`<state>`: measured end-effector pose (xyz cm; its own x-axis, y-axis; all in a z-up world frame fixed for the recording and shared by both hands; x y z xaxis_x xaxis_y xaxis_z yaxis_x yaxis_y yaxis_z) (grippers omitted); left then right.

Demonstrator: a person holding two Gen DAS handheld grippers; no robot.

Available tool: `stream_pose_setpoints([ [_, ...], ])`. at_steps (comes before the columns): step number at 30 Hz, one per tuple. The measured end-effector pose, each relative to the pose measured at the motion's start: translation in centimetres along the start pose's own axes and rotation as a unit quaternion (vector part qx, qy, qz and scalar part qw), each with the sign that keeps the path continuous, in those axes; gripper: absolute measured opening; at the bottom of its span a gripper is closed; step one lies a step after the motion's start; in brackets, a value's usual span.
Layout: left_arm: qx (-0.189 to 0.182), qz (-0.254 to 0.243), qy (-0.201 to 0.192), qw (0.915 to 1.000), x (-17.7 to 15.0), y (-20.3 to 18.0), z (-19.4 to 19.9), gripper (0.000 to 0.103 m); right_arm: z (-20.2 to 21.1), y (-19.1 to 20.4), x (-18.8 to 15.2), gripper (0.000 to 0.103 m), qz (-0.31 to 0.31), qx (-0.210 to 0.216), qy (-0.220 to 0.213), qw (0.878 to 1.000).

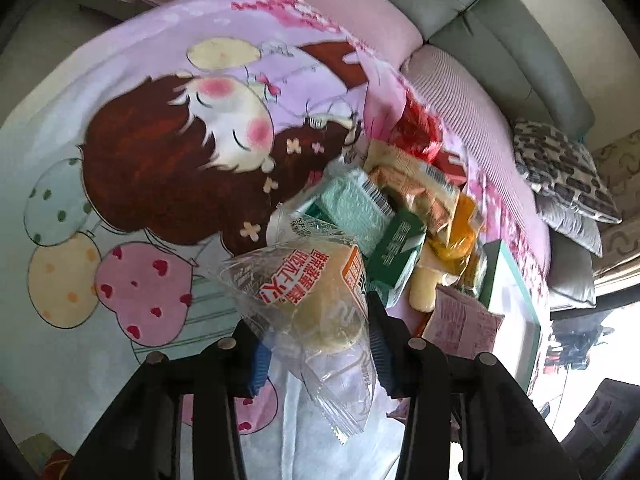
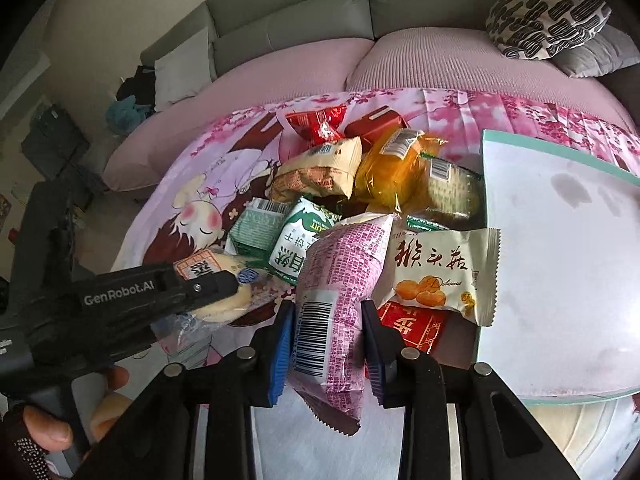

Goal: Organize snacks
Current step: 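Carry both snacks over the teal-rimmed tray and open both grippers to drop them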

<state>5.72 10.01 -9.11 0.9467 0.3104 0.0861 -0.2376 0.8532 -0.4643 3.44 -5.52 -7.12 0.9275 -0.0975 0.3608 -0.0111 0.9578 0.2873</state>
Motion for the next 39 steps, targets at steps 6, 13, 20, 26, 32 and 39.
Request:
stream_pose_setpoints([
  [6,-0.001,-0.025,-0.041,0.9988,0.1,-1.0,2.1,0.044,1.8,-0.7,0.4,0.035,-0.012,0.015,-0.017,1.0],
  [13,-0.038,-0.077,-0.058,0.9947,-0.4,-4.6,3.1,0.044,4.7,-4.6,1.2,0.035,-0.059,0.013,-0.045,0.997],
  [20,-0.059,-0.127,-0.055,0.9887,-1.1,-9.6,2.7,0.044,7.8,-11.1,1.8,0.035,-0.122,-0.019,-0.078,0.989],
  [26,-0.071,-0.205,-0.029,0.9757,-2.0,-16.6,0.4,0.044,8.7,-16.7,2.0,0.035,-0.169,-0.051,-0.09,0.98],
  [32,-0.08,-0.254,0.026,0.9636,-3.0,-22.7,-5.1,0.044,8.6,-20.8,2.6,0.035,-0.196,-0.053,-0.106,0.973],
  [39,-0.079,-0.275,0.057,0.9566,-3.3,-26.2,-10.1,0.044,8.1,-23.6,2.8,0.035,-0.205,-0.064,-0.112,0.97],
])
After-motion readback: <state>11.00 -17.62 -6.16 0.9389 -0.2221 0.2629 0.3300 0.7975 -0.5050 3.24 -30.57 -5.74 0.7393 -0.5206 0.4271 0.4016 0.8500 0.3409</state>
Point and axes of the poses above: each gripper's, at about its wrist camera, not at the fingertips, and z roughly against the way its jaws point, y to its left, x to its top, the point moved 7 cm from there along -z, roughly the way its jaws point, and after that the axes turned 11 degrees about y, right-handed, at the moved point
